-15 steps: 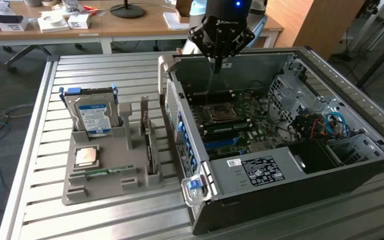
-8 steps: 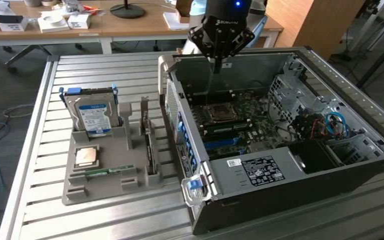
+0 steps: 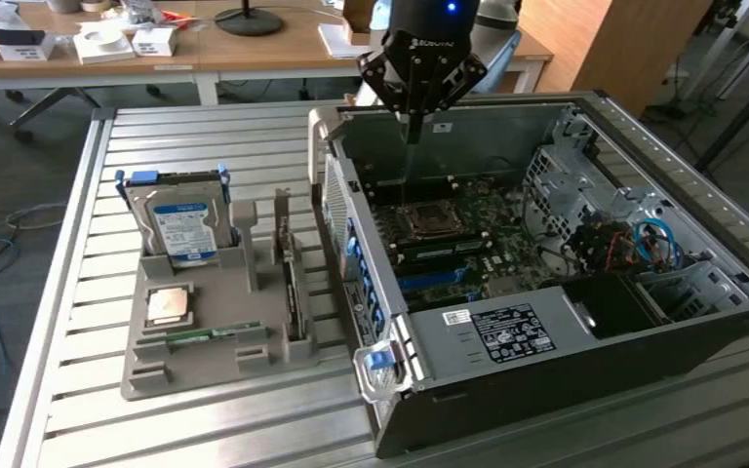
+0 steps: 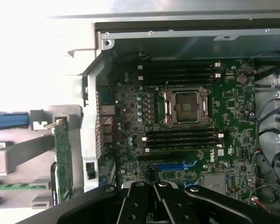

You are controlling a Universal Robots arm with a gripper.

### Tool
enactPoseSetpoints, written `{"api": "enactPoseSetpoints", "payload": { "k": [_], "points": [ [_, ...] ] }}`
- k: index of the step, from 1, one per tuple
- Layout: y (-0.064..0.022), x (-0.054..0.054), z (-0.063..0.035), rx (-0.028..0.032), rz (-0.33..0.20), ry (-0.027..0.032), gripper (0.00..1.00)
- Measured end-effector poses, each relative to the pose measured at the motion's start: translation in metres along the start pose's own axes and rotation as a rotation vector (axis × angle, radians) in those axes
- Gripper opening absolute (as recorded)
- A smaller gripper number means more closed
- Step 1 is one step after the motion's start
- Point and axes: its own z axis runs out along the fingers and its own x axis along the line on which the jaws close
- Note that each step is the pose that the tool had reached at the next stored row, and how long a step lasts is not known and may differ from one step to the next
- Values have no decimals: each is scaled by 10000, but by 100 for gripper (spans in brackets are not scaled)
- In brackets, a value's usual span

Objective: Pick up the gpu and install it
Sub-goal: 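Reach for the gpu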

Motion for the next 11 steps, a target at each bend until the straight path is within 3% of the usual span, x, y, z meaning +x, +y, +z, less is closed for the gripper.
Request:
{"api": "enactPoseSetpoints", "payload": {
  "k": [11],
  "points": [
    [-19,260,-5,-1,1,-3,11]
  ]
}}
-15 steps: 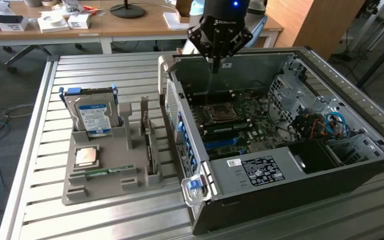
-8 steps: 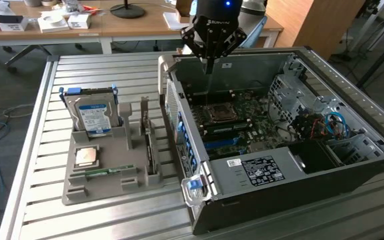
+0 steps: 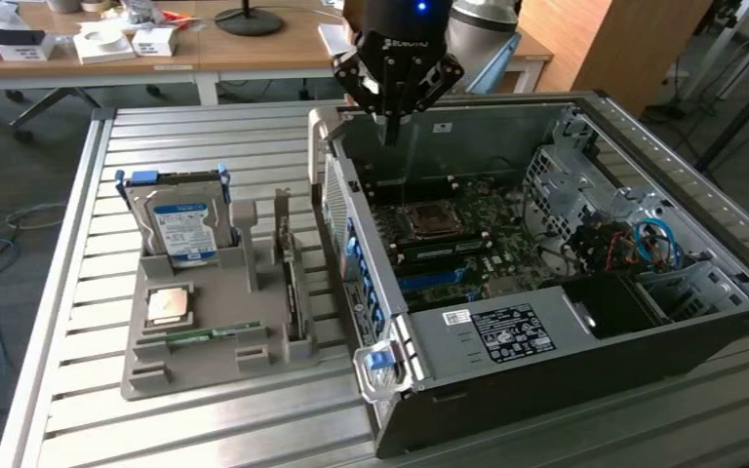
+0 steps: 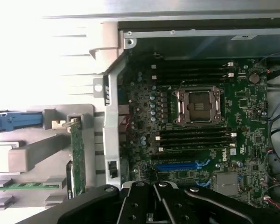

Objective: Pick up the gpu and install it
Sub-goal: 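Reach for the gpu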

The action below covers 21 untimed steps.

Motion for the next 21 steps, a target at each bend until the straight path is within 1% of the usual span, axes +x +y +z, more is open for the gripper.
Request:
{"api": "enactPoseSetpoints", "payload": {
  "k": [12,21],
  "points": [
    [-28,409,-6,-1,-1,-13,11],
    [-43,647,-8,-1,-2,-15,11]
  ]
}}
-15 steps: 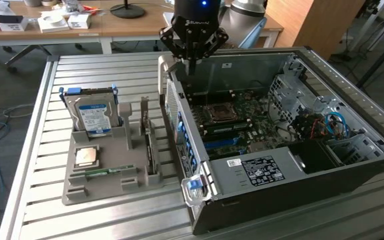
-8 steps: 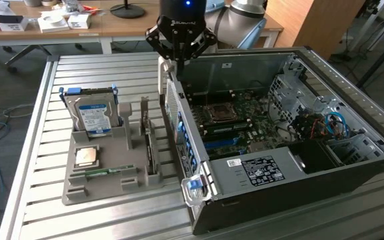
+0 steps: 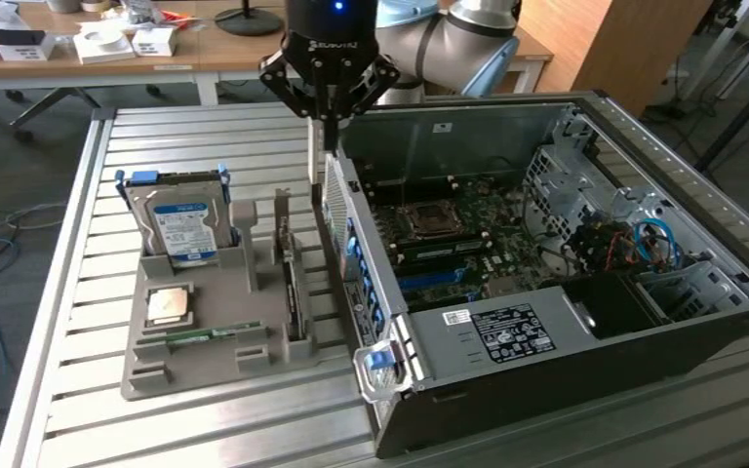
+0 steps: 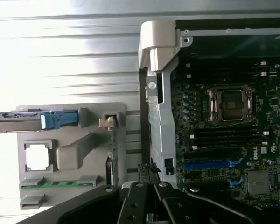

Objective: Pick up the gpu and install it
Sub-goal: 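Reach for the gpu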

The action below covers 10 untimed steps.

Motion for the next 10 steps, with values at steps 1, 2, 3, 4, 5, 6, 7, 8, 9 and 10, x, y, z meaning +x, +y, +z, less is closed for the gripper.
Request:
{"api": "enactPoseSetpoints", "payload": {
  "k": [1,2,3,4,5,6,7,8,9,10],
  "points": [
    [-2,26,0,0,0,0,11],
    [-3,55,1,-1,1,-1,11],
    [-5,82,1,0,1,-1,11],
    [-6,109,1,0,1,0,11],
    [-8,135,1,0,1,-1,11],
    [-9,158,2,-1,0,-1,11],
    [-10,181,3,-1,0,-1,11],
    [-11,203,3,0,0,-1,11],
    [-13,224,4,-1,0,-1,11],
    [-14,247,5,0,0,-1,11]
  ]
}}
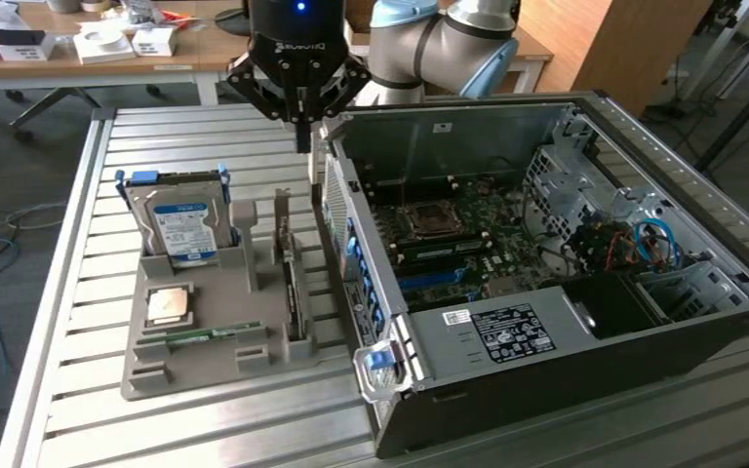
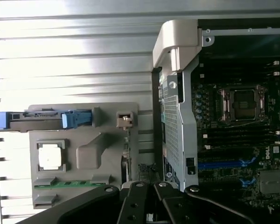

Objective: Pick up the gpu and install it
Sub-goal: 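Reach for the gpu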

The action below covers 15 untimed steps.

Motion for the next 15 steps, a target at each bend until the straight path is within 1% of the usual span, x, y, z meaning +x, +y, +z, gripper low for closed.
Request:
{"api": "enactPoseSetpoints", "payload": {
  "k": [6,12,15],
  "points": [
    [-6,113,5,0,1,0,11],
    [-7,118,4,0,0,0,11],
    [-24,119,3,0,0,1,11]
  ]
}}
